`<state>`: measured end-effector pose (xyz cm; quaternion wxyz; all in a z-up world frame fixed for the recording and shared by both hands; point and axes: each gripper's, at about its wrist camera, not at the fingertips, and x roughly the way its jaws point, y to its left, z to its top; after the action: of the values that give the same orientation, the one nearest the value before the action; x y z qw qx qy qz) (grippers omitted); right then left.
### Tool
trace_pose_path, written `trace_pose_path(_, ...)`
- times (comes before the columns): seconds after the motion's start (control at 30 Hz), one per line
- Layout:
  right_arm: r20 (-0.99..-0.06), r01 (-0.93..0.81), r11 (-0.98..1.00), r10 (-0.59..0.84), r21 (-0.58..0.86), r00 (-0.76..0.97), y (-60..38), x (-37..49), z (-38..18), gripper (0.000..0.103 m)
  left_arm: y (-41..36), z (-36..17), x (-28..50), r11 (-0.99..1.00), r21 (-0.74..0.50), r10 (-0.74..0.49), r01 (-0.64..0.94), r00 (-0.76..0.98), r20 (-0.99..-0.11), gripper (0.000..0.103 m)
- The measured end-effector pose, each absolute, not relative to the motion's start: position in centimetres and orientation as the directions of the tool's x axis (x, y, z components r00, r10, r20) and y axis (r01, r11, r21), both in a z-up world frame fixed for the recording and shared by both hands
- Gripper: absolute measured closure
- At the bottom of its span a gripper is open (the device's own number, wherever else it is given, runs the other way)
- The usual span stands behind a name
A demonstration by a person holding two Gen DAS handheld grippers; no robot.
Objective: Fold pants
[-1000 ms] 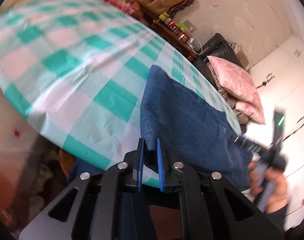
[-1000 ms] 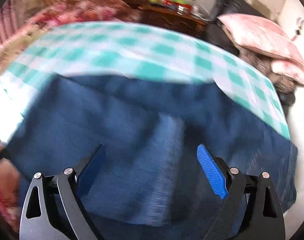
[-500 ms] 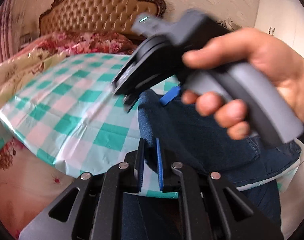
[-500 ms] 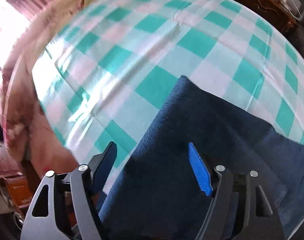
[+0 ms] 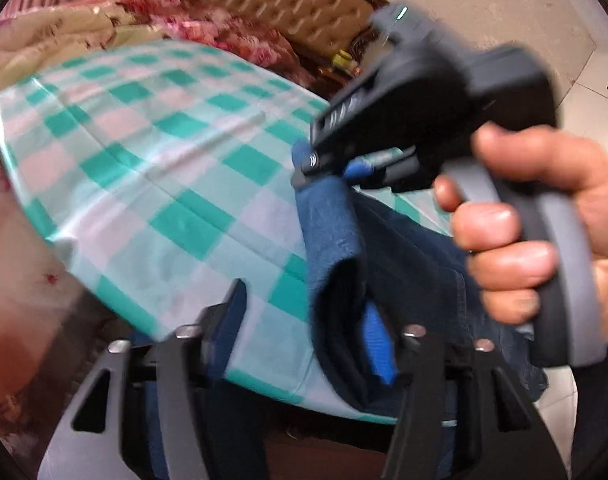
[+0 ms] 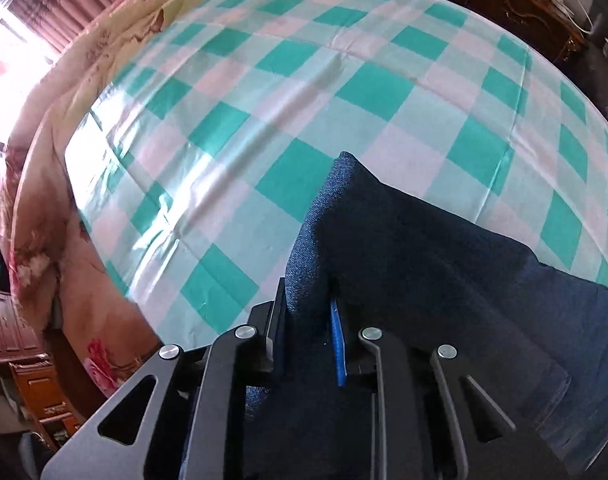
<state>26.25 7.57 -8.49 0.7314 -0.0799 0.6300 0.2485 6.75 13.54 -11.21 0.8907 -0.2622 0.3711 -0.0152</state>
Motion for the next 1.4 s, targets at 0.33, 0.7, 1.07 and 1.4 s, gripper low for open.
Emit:
trace_pose_path(0.33,-0.756,-0.324,0.816,0.571,0.479,0.320,-14.1,23.8,6.5,0.086,-4.5,0.8,4.9,0.988,-0.027,-0.149,0.151,0.902,-0.406,0.093)
trace_pose_path(0.7,-0.757,0.038,0.812,0.525,0.583,0.390,-42.9,18.8,-6.3,0.086,-32.6,-10.9,2.9,0.725,0.464,-0.292,0.509,0.837,-0.463,0.092)
trace_pose_path(1.07,-0.760,0.027,0.800,0.558,0.600,0.334,-44.3,19.8,-11.0,0.056,-36.6,-17.4,0.1,0.553,0.695,-0.199,0.460,0.883,-0.426,0.085)
trace_pose_path(1.4,-0.786,-0.106,0.855,0.510,0.508,0.350,-43.2,20.3,-6.7,0.094,-37.1,-15.4,-2.1,0.558,0.739,-0.196,0.378,0.925,-0.325,0.092)
